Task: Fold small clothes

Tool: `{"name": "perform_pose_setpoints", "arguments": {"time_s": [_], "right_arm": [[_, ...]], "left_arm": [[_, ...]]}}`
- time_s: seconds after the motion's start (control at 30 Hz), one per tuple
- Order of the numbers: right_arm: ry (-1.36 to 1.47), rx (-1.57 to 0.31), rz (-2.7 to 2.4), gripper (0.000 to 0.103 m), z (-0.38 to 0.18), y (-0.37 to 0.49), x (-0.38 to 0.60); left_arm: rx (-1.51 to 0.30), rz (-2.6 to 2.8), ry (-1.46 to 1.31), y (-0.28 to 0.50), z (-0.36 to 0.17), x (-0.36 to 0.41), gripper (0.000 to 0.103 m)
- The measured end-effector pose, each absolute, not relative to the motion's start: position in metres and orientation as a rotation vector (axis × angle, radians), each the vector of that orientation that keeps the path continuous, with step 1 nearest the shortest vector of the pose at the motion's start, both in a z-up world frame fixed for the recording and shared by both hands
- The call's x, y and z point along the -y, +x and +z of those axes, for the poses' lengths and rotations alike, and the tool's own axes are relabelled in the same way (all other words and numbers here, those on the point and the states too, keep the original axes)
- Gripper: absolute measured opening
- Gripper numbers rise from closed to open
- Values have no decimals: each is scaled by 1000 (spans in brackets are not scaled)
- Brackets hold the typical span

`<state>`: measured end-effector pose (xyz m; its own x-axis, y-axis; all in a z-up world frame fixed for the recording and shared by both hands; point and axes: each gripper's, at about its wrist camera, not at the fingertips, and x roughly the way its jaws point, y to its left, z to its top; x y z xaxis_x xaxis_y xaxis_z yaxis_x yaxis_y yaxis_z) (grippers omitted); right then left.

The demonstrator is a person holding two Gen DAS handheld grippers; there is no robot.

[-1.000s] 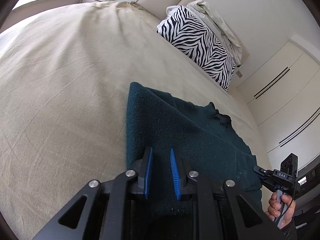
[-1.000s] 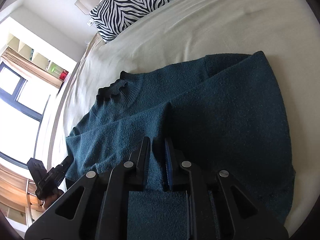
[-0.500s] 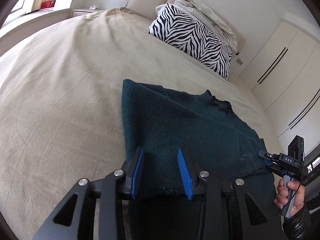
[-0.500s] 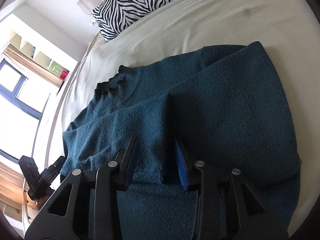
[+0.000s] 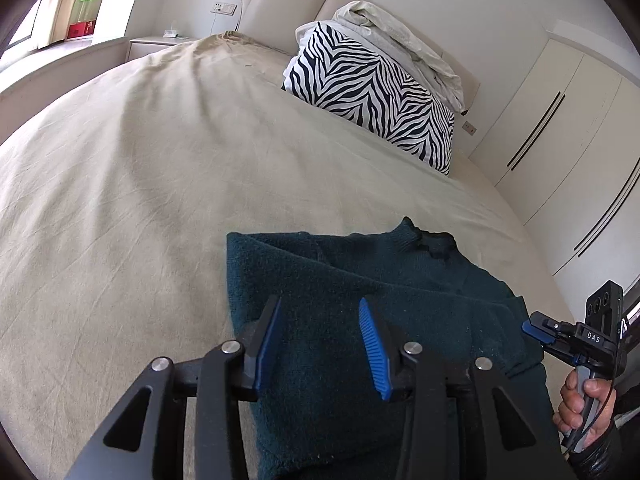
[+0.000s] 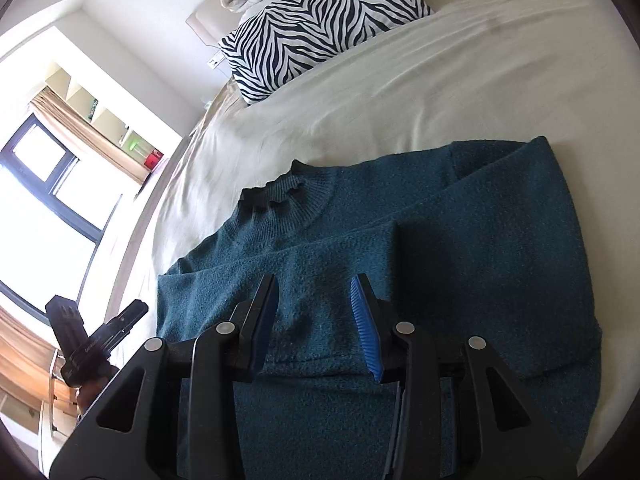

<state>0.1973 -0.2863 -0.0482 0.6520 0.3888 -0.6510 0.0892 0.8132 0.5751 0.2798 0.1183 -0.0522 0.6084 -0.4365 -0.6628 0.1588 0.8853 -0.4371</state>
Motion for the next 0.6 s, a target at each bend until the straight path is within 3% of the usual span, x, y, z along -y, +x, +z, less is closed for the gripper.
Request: {"name": "perform_pose_setpoints", "arguments": {"time_s": [0.1,0.33,0.4,0.47,0.6], "right_arm": [[617,-894,165,37,-65,214,286],[744,-844,144,37,-84,202,321],[721,-862,68,41,-79,184,328],[728,-848,69,41,-73,159,337],[740,-802,56,48,-60,96,352]], "left_arm": [[-894,-327,-385,294,-80,-124,38],[-874,-332,-308,265,-73,-123,39],[-873,-323,-286,245,-66,-124,43],[-878,-300,-282,221,-60,-130,62],[-883,-294,-319,159,-51,-150,64]]}}
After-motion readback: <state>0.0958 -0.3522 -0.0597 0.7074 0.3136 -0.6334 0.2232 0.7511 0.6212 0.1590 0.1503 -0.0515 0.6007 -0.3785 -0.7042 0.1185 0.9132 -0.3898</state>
